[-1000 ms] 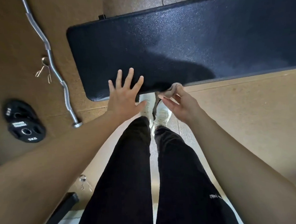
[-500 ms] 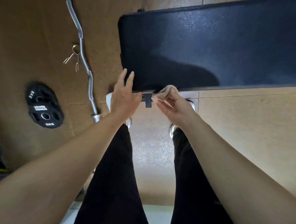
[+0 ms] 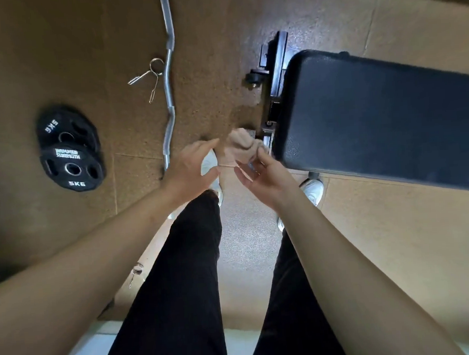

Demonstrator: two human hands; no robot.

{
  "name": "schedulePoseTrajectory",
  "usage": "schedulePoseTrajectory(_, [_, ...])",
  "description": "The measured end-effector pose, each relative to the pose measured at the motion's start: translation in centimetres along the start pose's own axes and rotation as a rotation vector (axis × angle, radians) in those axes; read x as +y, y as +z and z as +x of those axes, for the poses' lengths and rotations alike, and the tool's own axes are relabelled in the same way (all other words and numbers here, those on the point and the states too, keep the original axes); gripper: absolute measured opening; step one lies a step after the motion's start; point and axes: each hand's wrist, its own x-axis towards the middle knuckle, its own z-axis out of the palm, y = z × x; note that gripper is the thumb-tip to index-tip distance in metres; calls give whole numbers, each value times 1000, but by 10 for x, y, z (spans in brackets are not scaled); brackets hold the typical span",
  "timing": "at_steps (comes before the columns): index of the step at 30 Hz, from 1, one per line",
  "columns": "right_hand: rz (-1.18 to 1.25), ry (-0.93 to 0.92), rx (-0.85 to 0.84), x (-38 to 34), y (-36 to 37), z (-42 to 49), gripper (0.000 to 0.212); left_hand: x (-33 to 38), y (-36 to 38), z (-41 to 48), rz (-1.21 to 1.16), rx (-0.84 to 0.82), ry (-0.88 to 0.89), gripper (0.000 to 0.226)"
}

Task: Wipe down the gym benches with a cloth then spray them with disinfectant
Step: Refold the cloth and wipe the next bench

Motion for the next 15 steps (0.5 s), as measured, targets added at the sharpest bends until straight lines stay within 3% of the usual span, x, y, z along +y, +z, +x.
schedulePoseTrajectory(3, [-354,-99,-136,-11,46,-6,13,-16,-37,-4,-80,35,-12,58])
schedulePoseTrajectory(6, [-618,-183,-175,-28,69,-15,13,-10,-66,2,-368,88,-80,54])
schedulePoseTrajectory(8, [-713,-227,-188,-36,86,-25,24,1,-84,10,-535,92,-162,59])
schedulePoseTrajectory(11, [-757,-270,-234,-48,103,-31,36,13,-96,24,-602,103,-165,56])
schedulePoseTrajectory(13, [-721,-275,-268,-58,109,-36,32,24,-103,34,-583,89,-179,58])
schedulePoseTrajectory(15, [-661,-290,-290,-67,117,-40,29,34,-109,45,-588,85,-213,46])
